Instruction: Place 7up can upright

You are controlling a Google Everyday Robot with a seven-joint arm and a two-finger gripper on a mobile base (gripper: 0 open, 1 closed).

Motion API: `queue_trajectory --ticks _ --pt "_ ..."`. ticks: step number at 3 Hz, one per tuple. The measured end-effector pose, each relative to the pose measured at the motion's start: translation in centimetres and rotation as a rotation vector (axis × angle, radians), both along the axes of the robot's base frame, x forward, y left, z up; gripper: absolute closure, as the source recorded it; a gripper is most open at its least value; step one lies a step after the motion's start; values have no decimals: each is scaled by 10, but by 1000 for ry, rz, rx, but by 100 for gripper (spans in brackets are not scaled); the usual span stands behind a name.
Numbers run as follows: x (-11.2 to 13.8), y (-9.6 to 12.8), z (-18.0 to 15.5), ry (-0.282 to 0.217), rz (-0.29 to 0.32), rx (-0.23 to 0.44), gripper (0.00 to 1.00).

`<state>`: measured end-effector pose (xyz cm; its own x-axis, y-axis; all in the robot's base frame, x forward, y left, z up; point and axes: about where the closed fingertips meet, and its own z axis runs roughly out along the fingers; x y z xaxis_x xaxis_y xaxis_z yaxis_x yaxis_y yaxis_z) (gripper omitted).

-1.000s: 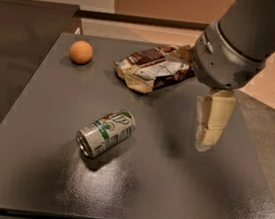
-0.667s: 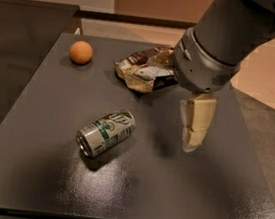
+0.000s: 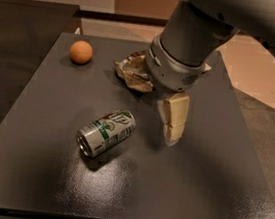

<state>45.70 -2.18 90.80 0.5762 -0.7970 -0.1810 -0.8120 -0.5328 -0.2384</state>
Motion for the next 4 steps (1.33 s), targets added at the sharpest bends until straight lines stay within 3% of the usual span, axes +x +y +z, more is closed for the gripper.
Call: queue_trajectory --ticks 2,4 --pt "7 13 -30 19 74 -27 0" --pt "-7 36 -49 51 147 -23 0"
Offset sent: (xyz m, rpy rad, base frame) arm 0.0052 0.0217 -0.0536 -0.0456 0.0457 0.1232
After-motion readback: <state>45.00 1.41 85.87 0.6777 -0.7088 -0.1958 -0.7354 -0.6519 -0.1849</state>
